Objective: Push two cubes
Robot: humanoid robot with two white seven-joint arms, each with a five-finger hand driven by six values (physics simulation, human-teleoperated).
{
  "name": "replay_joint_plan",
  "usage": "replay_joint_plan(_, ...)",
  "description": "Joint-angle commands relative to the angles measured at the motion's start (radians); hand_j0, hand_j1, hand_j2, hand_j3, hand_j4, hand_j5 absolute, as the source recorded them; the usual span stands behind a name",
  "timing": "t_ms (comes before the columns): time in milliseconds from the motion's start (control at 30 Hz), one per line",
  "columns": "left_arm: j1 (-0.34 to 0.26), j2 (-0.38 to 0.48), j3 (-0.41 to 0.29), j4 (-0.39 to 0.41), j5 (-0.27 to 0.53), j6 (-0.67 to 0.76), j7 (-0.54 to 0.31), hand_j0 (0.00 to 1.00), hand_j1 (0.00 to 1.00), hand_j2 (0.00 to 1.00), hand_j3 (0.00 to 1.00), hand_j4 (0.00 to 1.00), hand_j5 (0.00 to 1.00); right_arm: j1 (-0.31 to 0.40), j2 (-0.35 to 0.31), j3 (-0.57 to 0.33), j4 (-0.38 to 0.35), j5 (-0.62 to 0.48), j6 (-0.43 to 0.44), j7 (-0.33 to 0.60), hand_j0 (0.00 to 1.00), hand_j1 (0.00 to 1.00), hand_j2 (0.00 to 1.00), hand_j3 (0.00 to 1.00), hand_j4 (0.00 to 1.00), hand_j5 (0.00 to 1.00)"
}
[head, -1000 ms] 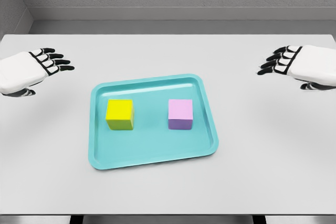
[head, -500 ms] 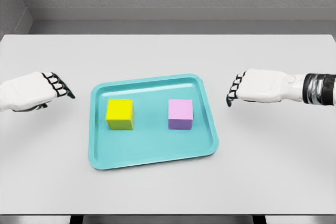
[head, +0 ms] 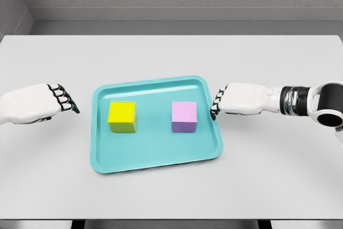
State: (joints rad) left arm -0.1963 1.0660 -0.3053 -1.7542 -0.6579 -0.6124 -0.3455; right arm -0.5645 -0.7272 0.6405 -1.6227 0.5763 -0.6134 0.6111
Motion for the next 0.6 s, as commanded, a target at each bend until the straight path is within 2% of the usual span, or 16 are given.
replay_joint_plan(0, 0.002, 0.0, -0.003, -0.002, 0.004, 0.002, 0.0, 0.75, 0.75, 0.75, 0.75, 0.75, 0.75, 0.0, 0.025, 0.013, 0.009, 0.007, 0.003, 0.0, 0.54, 0.54, 0.54, 0.54, 0.54, 0.54)
replay_joint_plan(233, 0.002, -0.026, -0.011, -0.024, 0.003, 0.002, 0.0, 0.76, 0.76, 0.76, 0.76, 0.76, 0.76, 0.002, 0.048, 0.014, 0.04, 0.019, 0.003, 0.0, 0.54, 0.54, 0.54, 0.54, 0.54, 0.54)
replay_joint_plan(433, -0.002, -0.041, -0.043, -0.013, -0.008, 0.002, -0.003, 0.77, 0.77, 0.77, 0.77, 0.77, 0.77, -0.018, 0.049, 0.013, 0.029, 0.011, 0.003, 0.0, 0.54, 0.54, 0.54, 0.54, 0.54, 0.54)
replay_joint_plan(500, 0.0, -0.041, -0.046, -0.01, -0.009, 0.002, -0.009, 0.77, 0.77, 0.77, 0.77, 0.77, 0.77, -0.018, 0.046, 0.013, -0.014, 0.013, 0.003, 0.0, 0.54, 0.54, 0.54, 0.54, 0.54, 0.54)
replay_joint_plan(567, 0.0, -0.044, -0.046, -0.01, -0.011, 0.002, -0.01, 0.78, 0.78, 0.78, 0.78, 0.78, 0.78, -0.017, 0.043, 0.013, -0.026, 0.014, 0.003, 0.0, 0.54, 0.54, 0.54, 0.54, 0.54, 0.54)
